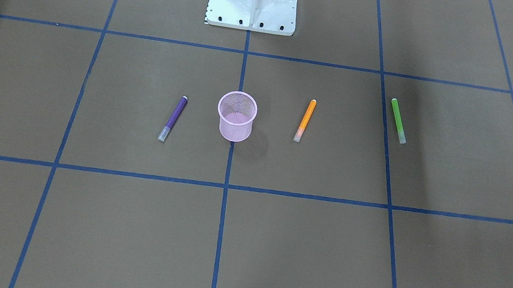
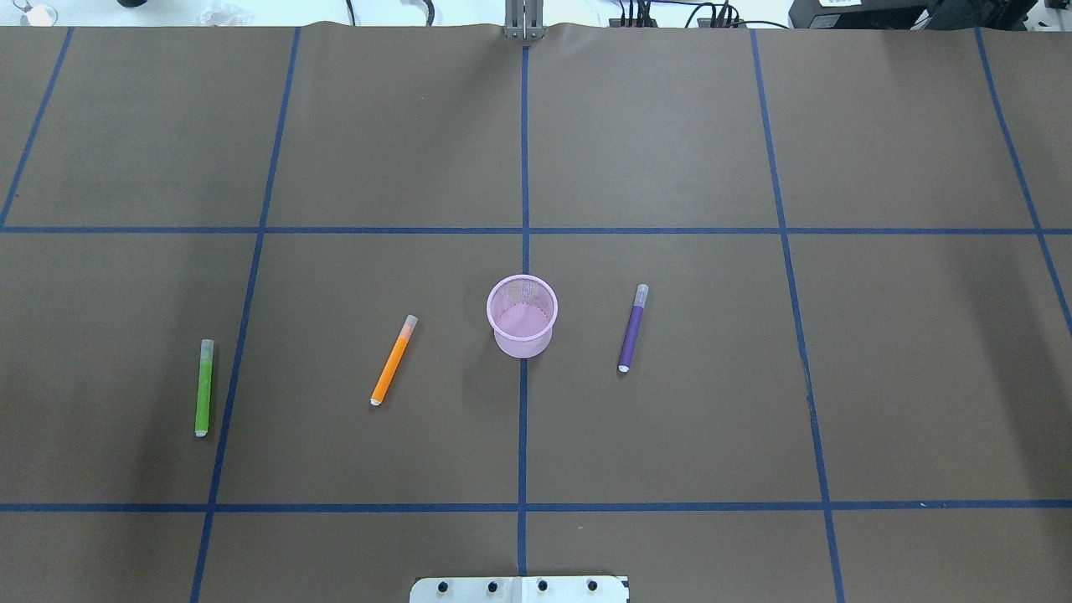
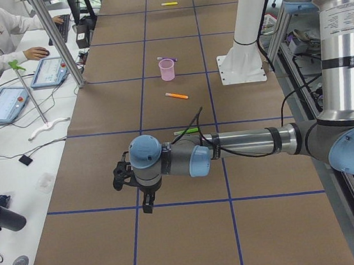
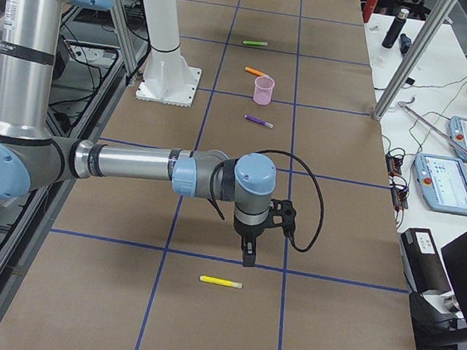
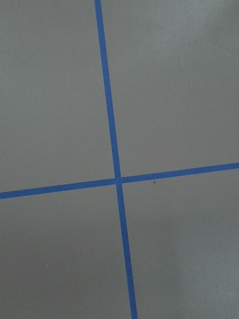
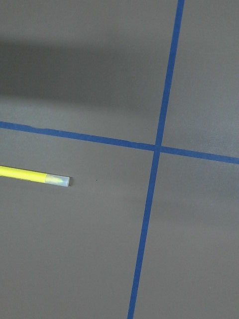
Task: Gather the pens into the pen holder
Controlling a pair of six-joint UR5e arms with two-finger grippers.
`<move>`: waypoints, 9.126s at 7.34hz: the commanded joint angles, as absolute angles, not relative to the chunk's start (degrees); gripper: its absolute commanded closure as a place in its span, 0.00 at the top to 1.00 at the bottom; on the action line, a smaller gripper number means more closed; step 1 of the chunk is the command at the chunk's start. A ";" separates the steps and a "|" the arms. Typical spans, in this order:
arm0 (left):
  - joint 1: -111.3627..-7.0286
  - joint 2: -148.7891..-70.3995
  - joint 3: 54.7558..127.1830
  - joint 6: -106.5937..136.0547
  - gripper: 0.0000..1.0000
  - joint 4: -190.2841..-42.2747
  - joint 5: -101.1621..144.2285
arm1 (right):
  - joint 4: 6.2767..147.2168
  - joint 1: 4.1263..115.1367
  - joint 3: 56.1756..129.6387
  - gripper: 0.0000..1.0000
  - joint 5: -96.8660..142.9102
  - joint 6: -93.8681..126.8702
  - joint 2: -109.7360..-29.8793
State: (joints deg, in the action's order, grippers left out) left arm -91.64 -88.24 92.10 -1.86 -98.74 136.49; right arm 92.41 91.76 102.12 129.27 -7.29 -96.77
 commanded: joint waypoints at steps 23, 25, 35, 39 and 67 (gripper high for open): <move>-91.23 -90.26 90.97 -1.23 1.00 -119.97 135.18 | 24.08 72.69 70.93 0.61 119.62 36.47 -102.57; -91.23 -90.26 90.97 -1.32 1.00 -120.06 135.18 | 24.00 71.20 70.84 0.60 119.44 36.47 -102.48; -91.23 -89.91 90.79 -1.32 1.00 -120.06 135.18 | 23.73 70.66 80.73 0.00 118.12 36.56 -99.59; -91.23 -90.09 90.88 -1.32 1.00 -120.06 135.18 | 14.16 62.79 84.11 0.00 119.18 37.96 -84.94; -68.96 -89.48 99.65 38.42 1.00 -127.97 129.86 | 72.71 48.74 97.21 0.99 109.70 55.82 -60.20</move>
State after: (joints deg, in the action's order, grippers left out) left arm -74.19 -90.01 97.24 29.31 -128.17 133.37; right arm 64.78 43.36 97.00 99.69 56.62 -59.98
